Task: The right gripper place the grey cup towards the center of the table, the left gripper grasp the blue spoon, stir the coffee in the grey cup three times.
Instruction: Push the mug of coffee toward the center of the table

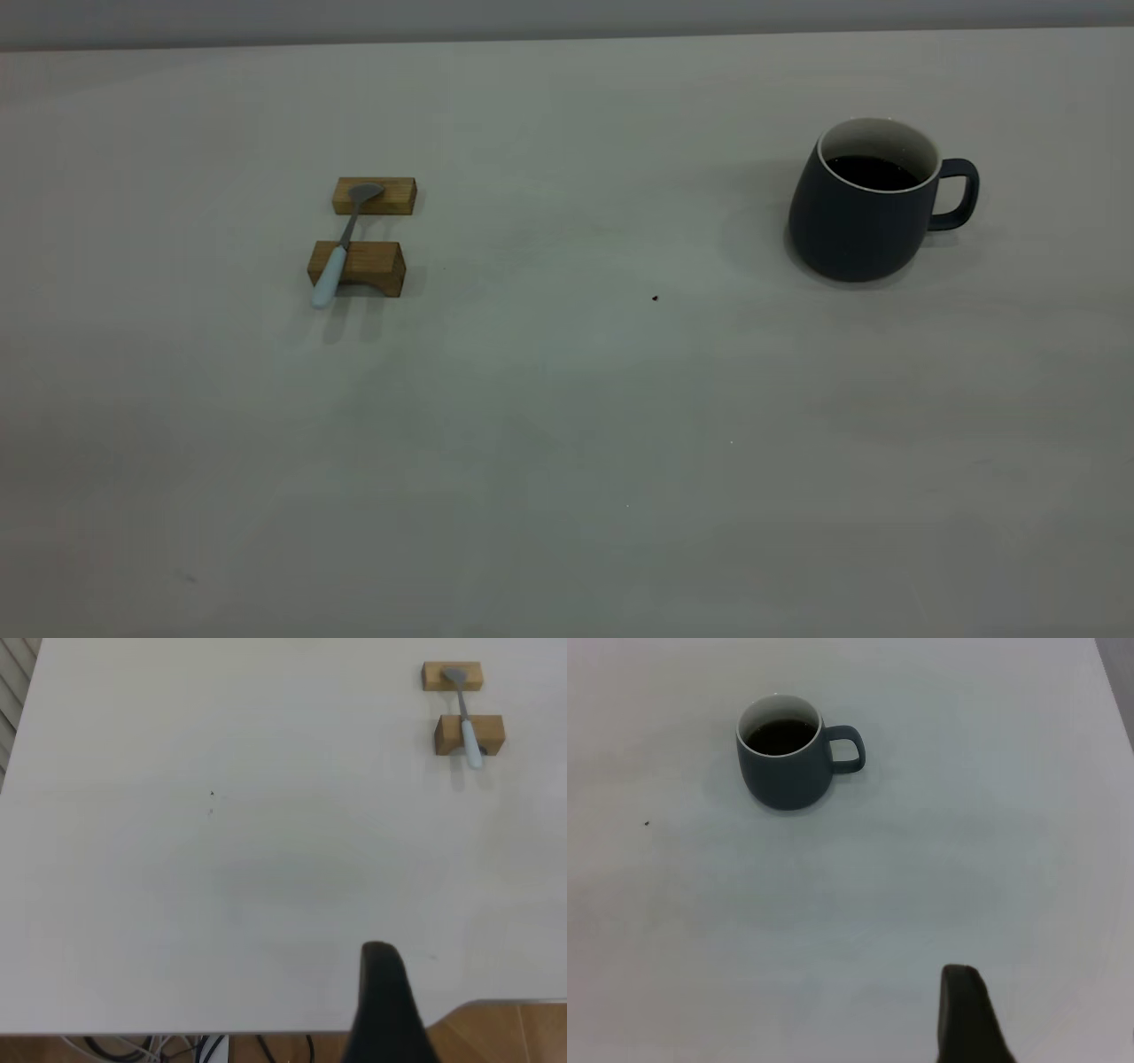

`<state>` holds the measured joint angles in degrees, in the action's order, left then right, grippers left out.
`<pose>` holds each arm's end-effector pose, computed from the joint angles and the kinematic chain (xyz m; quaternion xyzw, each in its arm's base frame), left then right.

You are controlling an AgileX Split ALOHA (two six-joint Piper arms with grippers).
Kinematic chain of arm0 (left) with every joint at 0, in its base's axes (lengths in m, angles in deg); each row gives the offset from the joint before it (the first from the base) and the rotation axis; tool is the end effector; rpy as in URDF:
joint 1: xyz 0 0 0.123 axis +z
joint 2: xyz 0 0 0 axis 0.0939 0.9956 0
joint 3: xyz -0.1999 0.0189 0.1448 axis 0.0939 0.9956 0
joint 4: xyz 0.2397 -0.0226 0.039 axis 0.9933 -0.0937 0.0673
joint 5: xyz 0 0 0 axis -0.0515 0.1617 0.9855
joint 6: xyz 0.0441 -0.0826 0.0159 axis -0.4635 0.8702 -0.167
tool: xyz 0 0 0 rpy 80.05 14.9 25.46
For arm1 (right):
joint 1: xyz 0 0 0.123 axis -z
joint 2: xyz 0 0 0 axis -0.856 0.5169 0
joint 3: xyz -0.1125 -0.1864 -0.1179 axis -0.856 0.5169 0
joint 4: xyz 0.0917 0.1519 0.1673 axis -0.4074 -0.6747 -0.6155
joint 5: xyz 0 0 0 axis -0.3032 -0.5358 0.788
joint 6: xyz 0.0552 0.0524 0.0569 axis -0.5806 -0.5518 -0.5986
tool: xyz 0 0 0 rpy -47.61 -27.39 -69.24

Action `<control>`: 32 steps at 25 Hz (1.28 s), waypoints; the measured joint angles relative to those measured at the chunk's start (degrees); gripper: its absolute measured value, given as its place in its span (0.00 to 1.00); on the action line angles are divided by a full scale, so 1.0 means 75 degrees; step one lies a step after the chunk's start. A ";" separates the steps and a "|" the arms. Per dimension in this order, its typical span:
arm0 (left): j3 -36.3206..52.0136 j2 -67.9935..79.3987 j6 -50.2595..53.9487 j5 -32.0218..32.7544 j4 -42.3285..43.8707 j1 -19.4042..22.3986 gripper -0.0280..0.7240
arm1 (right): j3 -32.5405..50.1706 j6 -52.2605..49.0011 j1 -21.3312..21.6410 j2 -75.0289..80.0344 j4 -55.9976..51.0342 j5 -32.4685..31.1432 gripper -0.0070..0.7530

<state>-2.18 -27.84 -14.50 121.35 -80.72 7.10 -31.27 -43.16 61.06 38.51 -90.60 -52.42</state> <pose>0.0251 0.0013 0.2624 -0.0046 0.8706 0.0148 0.4918 0.0322 0.0011 0.2569 -0.0010 0.8825 -0.0042 0.4704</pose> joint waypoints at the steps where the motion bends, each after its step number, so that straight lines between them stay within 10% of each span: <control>1: 0.0000 0.0000 0.0000 0.0000 0.0000 0.0000 0.80 | 0.0000 0.0000 0.0000 0.0000 0.0000 0.0000 0.64; 26: 0.0000 0.0000 0.0000 0.0000 0.0000 0.0000 0.80 | 0.0000 0.0124 0.0000 0.0305 -0.0358 0.0000 0.65; 32: 0.0000 0.0000 0.0000 0.0000 0.0000 0.0000 0.80 | -0.0203 0.0644 0.0000 0.2396 -0.0948 0.0580 0.80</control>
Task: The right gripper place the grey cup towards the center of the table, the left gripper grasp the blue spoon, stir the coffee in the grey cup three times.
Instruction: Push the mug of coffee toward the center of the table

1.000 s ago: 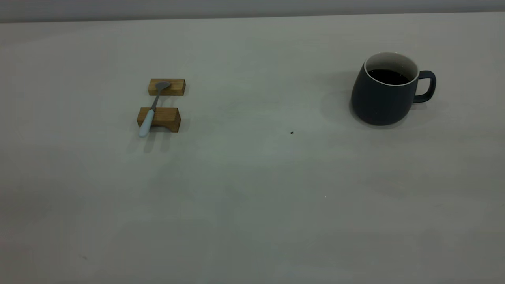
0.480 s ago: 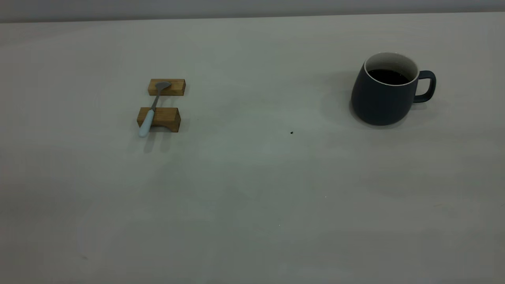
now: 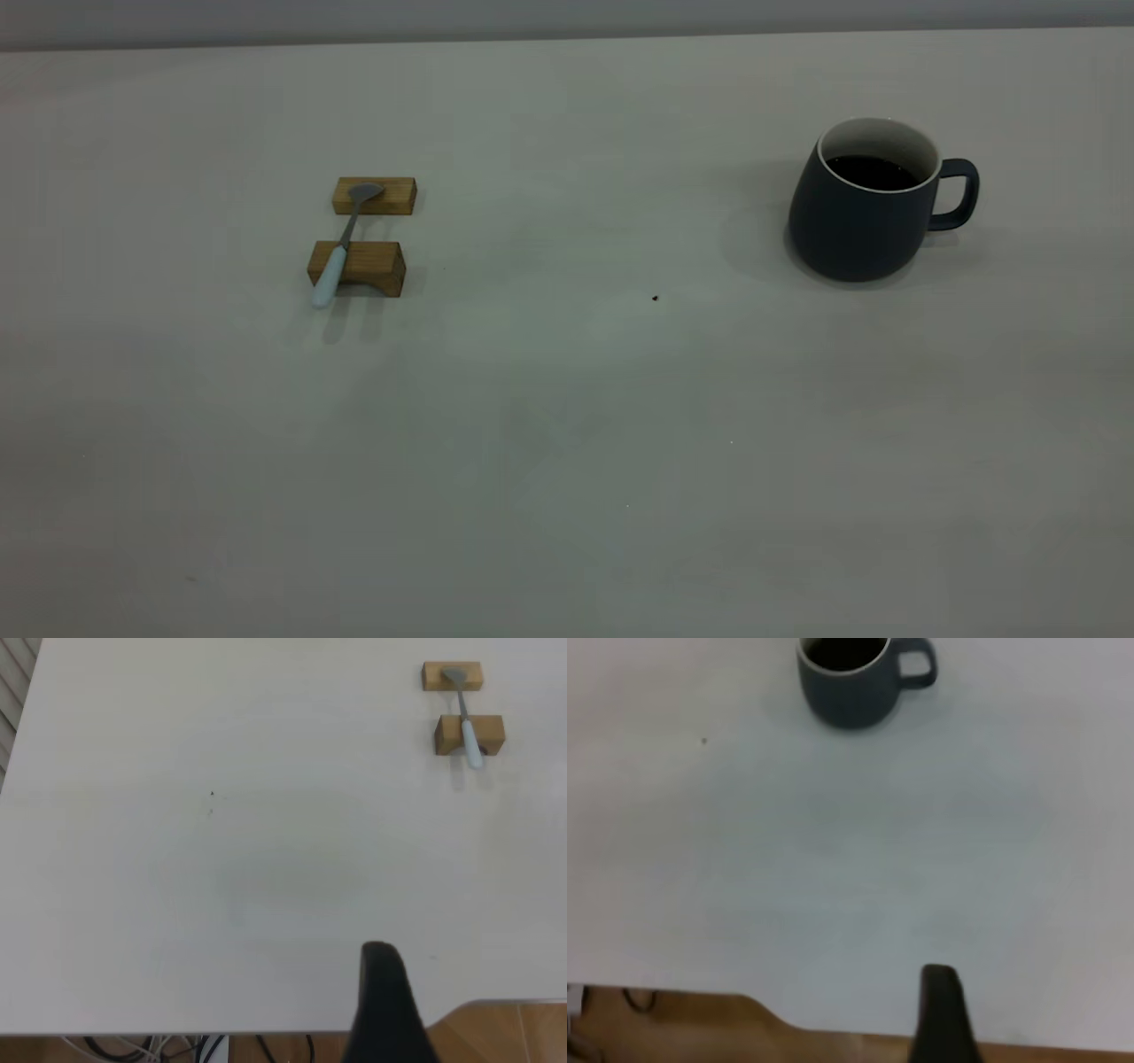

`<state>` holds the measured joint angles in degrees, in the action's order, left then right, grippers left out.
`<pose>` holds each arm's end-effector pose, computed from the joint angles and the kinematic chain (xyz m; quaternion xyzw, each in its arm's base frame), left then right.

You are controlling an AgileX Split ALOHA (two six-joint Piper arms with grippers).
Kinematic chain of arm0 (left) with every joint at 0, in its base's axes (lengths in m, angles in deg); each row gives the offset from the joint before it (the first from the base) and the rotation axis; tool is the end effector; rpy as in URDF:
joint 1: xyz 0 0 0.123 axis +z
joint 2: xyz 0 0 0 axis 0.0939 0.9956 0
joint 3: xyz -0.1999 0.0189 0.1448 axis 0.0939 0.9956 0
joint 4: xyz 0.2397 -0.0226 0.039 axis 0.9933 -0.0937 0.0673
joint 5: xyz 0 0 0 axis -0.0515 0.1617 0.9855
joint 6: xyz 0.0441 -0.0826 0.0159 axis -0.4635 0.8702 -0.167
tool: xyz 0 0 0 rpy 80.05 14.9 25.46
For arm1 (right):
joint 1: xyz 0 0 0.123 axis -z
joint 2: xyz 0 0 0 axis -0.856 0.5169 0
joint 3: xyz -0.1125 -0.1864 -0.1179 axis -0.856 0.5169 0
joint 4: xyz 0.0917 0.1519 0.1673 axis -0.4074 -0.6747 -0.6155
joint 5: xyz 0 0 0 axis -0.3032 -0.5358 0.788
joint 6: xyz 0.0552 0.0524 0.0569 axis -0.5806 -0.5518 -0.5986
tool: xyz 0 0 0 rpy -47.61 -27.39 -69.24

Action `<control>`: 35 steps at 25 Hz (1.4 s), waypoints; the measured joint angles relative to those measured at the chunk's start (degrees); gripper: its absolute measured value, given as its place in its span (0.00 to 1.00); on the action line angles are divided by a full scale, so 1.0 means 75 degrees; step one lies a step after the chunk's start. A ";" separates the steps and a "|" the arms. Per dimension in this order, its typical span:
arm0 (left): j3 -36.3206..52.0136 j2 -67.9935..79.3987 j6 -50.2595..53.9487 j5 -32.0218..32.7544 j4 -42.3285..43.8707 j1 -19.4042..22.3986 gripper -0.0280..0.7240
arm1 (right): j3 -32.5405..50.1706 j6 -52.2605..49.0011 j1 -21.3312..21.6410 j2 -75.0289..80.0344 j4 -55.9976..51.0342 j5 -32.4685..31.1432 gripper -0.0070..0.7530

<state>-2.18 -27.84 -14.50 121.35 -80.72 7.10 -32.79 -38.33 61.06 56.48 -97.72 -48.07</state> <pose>0.0251 0.0013 0.2624 -0.0046 0.8706 0.0148 0.4918 0.0773 0.0095 0.2538 -0.0292 0.9241 0.0450 0.3783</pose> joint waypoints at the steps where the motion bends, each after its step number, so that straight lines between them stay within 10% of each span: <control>1: 0.0000 0.0000 0.0000 0.0000 0.0000 0.0000 0.80 | -0.0086 0.0179 0.0000 0.0416 -0.0084 0.0266 0.82; 12: 0.0000 0.0000 0.0000 0.0000 0.0006 0.0000 0.80 | -0.1560 0.3231 0.0000 0.5691 -0.0734 0.2766 0.84; 28: 0.0000 0.0000 0.0003 0.0000 0.0006 0.0000 0.80 | -0.4607 1.2459 0.0000 1.1852 -0.3581 0.3588 0.77; 35: 0.0000 0.0000 0.0003 0.0000 0.0006 0.0000 0.80 | -0.5877 1.4308 0.0189 1.3538 -0.3877 0.3570 0.76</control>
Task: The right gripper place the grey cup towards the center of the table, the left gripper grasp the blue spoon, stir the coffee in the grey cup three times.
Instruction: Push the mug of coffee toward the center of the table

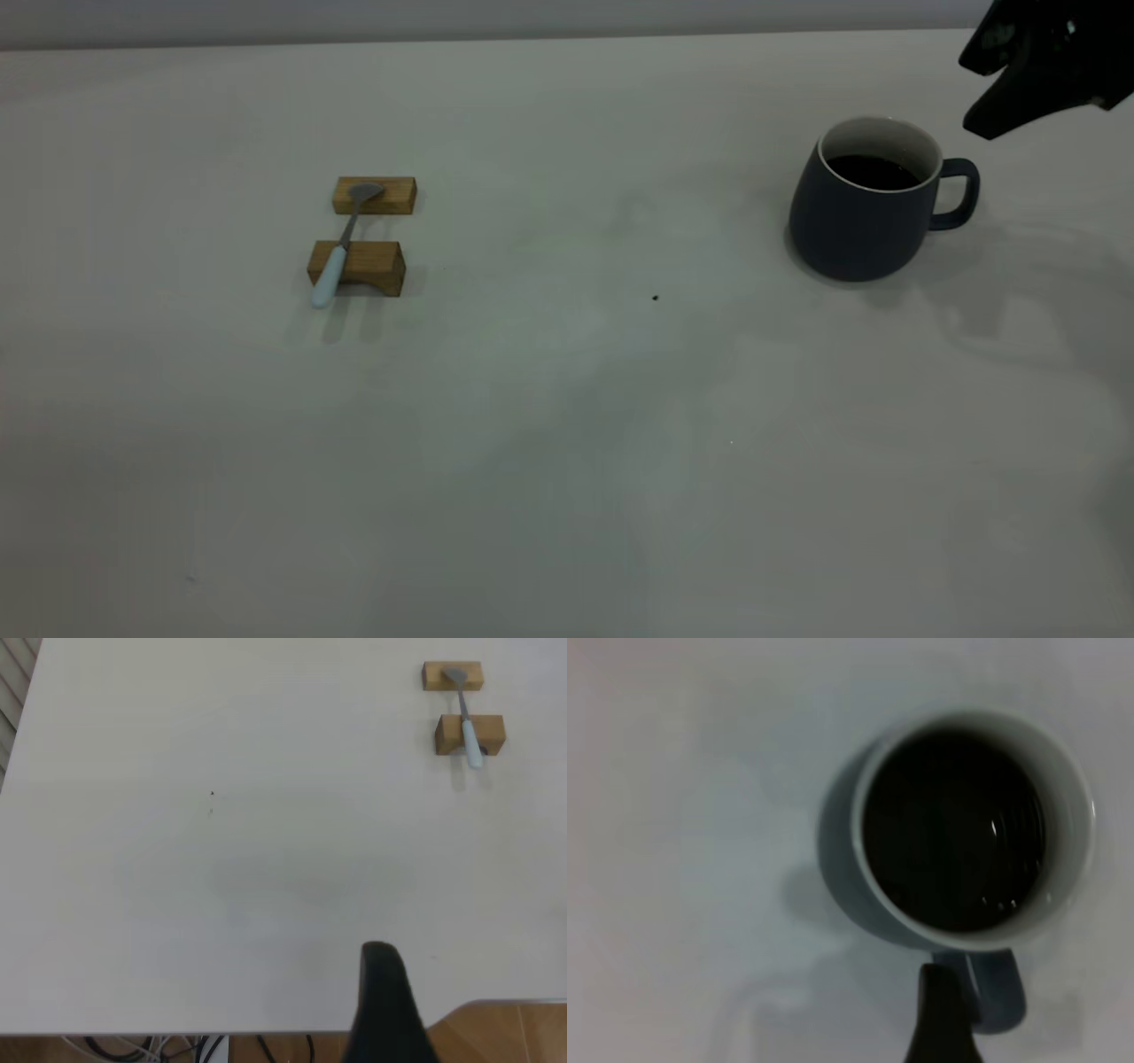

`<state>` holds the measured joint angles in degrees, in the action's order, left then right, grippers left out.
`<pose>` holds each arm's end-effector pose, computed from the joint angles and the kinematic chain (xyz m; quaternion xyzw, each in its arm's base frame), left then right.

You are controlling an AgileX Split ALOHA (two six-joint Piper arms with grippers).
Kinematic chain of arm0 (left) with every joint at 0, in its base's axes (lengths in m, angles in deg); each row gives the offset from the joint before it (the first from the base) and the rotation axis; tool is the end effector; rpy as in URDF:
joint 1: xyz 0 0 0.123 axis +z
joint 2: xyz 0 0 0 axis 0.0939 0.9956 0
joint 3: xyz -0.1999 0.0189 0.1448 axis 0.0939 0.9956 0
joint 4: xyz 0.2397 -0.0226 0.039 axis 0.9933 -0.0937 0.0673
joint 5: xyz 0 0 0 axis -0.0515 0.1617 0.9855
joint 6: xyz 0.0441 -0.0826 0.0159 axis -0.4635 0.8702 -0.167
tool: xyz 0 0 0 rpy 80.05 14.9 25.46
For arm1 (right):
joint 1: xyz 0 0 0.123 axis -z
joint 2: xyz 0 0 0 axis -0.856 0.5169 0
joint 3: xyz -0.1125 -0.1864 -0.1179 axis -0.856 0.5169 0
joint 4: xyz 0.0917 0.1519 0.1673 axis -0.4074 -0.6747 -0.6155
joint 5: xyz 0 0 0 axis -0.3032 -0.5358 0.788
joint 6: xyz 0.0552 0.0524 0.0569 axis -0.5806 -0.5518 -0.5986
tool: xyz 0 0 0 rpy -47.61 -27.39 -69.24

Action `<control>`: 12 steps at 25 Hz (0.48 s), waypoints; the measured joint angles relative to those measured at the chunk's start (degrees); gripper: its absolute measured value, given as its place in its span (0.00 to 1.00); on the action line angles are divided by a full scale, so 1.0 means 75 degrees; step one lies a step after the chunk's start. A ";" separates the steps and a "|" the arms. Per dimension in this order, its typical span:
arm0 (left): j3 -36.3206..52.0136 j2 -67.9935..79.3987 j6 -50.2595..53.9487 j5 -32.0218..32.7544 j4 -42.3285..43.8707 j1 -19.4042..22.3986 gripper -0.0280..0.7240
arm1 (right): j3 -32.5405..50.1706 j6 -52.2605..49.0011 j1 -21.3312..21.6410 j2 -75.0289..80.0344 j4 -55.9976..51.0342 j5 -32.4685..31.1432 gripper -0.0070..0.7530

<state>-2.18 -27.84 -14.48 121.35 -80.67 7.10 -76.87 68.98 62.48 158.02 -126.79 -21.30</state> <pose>0.0251 0.0014 0.2624 -0.0048 0.8706 0.0151 0.4917 0.3810 0.0082 0.0798 -0.6329 0.7374 0.0137 0.2355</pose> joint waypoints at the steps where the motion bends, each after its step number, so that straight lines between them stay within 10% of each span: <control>1: 0.0000 0.0000 0.0000 0.0000 0.0000 0.0000 0.80 | -0.0104 0.0123 0.0062 0.0158 0.0000 0.0000 0.76; 12: 0.0000 0.0000 0.0000 0.0000 0.0000 0.0000 0.80 | -0.0715 0.0993 0.0418 0.1346 -0.0621 0.0055 0.76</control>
<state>-2.18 -27.84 -14.48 121.35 -80.67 7.10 -82.23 76.42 65.61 168.11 -131.45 -20.89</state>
